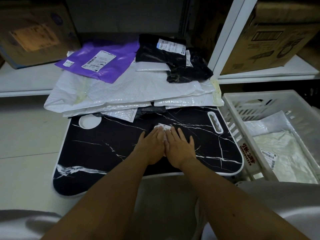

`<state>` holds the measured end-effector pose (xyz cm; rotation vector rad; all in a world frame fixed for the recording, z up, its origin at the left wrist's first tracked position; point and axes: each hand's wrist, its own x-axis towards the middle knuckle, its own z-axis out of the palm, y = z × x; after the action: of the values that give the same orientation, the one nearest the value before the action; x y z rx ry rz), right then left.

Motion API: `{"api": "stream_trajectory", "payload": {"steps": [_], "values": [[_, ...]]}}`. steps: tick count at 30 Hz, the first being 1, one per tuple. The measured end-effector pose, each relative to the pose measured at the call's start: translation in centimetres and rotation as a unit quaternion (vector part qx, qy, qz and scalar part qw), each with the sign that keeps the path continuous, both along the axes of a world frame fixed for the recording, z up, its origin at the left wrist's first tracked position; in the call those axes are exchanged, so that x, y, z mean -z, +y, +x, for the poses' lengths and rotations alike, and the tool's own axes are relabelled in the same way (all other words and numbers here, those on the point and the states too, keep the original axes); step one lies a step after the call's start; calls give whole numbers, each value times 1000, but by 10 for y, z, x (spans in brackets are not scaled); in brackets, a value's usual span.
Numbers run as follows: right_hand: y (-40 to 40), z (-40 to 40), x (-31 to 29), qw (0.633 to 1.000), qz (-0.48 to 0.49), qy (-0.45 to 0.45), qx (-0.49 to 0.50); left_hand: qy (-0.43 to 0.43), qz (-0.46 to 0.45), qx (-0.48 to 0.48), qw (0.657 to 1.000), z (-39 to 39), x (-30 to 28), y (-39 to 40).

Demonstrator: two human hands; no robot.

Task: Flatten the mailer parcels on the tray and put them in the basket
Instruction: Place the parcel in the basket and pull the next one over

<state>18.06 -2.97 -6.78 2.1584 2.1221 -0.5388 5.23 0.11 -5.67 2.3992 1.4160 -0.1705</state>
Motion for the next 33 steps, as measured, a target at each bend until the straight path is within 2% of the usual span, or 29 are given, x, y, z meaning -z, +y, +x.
{"api": "stream_trajectory", "payload": {"steps": [8, 14, 18, 21, 23, 25, 29, 33], "values": [[3, 5, -1, 999, -29, -21, -11, 101, 33, 28, 994, 0, 3, 6], [7, -1, -2, 999, -32, -19, 34, 123, 10, -52, 991, 8, 1, 0], [-3, -10, -9, 996, 37, -31, 77, 95, 74, -92, 988, -1, 3, -17], [-26, -20, -6, 991, 116, -22, 64, 73, 128, -59, 987, -16, 2, -37], [-46, -30, 2, 987, 160, -19, 14, 85, 129, 16, 988, -25, 6, -53], [-62, -38, 11, 988, 151, -9, -24, 99, 119, 66, 986, -32, 15, -65], [-67, -31, 19, 994, 106, -18, -23, 105, 107, 58, 987, -37, 20, -66], [-66, -22, 16, 995, 71, -32, -68, 100, 81, 56, 990, -36, 16, -65]]}}
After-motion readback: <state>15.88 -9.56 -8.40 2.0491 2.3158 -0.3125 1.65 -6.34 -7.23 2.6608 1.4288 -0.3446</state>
